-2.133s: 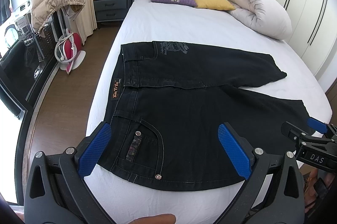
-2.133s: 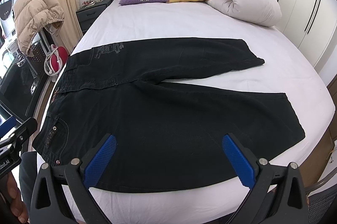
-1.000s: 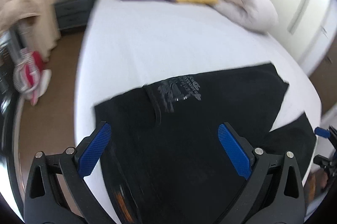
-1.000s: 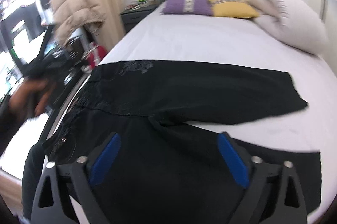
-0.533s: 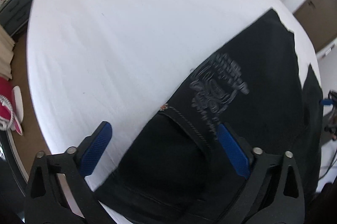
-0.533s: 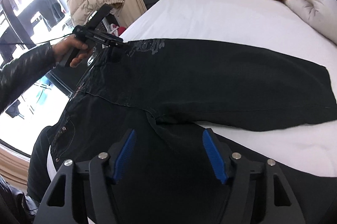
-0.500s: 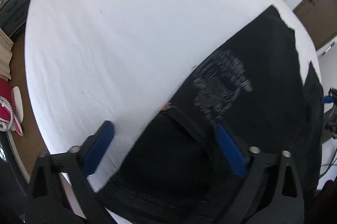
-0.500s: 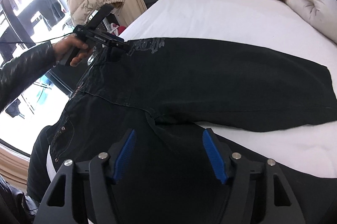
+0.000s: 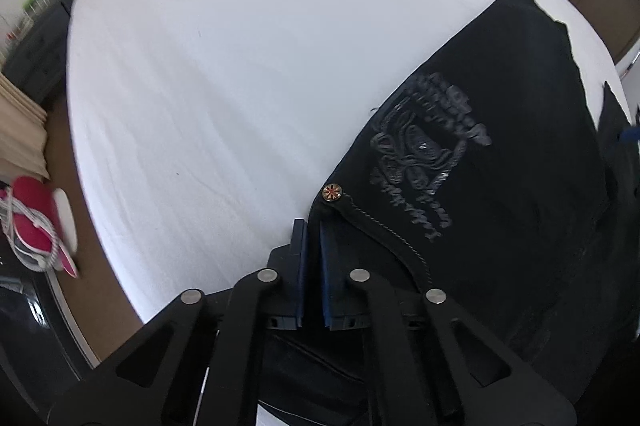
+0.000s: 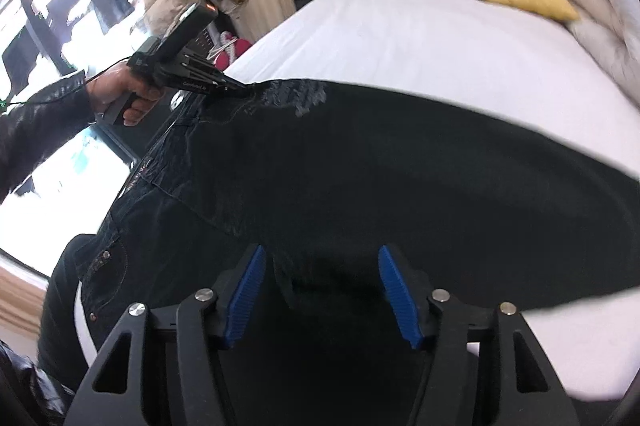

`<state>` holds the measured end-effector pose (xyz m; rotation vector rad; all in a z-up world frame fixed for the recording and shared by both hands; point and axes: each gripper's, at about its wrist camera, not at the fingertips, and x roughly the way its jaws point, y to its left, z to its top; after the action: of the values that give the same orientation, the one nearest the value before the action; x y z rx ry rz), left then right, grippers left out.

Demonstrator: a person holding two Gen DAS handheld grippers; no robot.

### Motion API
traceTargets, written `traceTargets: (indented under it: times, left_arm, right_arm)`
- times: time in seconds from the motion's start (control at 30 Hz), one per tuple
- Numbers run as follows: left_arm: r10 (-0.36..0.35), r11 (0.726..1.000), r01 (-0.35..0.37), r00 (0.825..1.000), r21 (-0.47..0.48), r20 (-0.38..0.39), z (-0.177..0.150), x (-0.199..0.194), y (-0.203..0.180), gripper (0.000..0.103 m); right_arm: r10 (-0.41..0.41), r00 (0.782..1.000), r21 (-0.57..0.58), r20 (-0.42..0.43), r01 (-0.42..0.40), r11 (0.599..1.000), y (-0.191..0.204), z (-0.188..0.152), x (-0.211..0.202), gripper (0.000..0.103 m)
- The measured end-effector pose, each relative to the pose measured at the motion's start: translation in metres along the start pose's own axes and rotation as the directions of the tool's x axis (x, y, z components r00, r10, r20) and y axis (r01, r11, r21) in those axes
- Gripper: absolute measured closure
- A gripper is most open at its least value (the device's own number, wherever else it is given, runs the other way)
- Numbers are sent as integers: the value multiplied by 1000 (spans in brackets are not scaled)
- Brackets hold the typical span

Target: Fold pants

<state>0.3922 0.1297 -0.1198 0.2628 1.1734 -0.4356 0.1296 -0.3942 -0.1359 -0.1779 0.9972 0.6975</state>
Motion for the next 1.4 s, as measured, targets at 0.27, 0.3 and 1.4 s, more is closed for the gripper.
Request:
traceTargets:
  times: [0.27,0.3,1.4]
  left_arm:
    - [91,995,-95,968,4,236,-34,-66,-38,99]
    - [97,995,-102,963,7,251,-36,-70,-42,99]
    - [27,995,9,933,-98,358,-115,-123,-118,100]
  right_arm:
    - [-41,999,-165,26,45,985,-3,76,13,41]
    - [-53,998,-201,29,57,978,-2,88,18,41]
    - [139,982,-58,-128,-147,987,22,121,94,98]
